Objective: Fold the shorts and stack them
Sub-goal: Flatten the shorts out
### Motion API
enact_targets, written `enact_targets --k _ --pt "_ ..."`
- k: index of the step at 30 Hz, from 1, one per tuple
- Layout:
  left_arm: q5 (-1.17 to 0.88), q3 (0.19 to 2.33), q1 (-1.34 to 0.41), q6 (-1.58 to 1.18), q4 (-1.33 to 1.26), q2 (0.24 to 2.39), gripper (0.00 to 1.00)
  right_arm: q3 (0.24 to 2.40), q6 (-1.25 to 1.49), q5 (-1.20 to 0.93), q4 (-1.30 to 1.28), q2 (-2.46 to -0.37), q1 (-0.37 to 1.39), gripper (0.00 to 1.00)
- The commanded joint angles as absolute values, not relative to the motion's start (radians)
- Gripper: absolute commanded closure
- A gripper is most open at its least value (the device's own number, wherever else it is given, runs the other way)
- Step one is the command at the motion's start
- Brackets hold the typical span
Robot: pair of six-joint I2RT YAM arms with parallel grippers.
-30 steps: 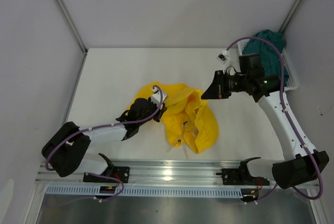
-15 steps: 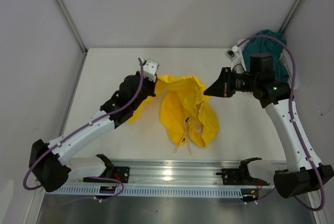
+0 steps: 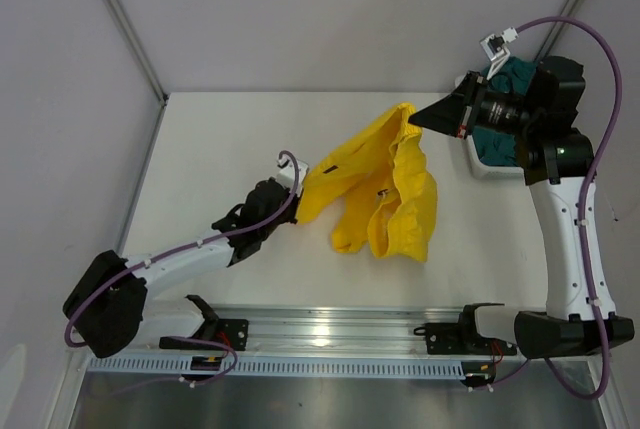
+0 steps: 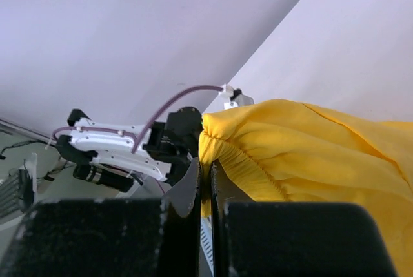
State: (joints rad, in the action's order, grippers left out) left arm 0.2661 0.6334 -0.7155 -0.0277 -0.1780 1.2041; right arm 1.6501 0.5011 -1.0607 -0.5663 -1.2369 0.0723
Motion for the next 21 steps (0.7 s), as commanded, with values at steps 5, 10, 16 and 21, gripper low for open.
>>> enact_targets --k 5,10,16,21 --pt "0.183 0.554 -0.716 -0.089 -0.367 1.267 1.0 1.701 0.594 -1.137 -0.457 -1.285 0.035 1.0" --pt "0.132 0.552 -0.716 -0.095 -0.417 1.302 0.98 1.701 0.609 -1.155 -0.443 -1.296 0.02 1.0" --pt "0.101 0.532 -0.716 -0.118 -0.482 1.338 0.76 1.707 0.664 -1.189 -0.391 -1.298 -0.023 1.0" --pt "0.084 0.544 -0.716 -0.126 -0.528 1.373 0.79 1.698 0.684 -1.2 -0.368 -1.295 -0.028 1.0"
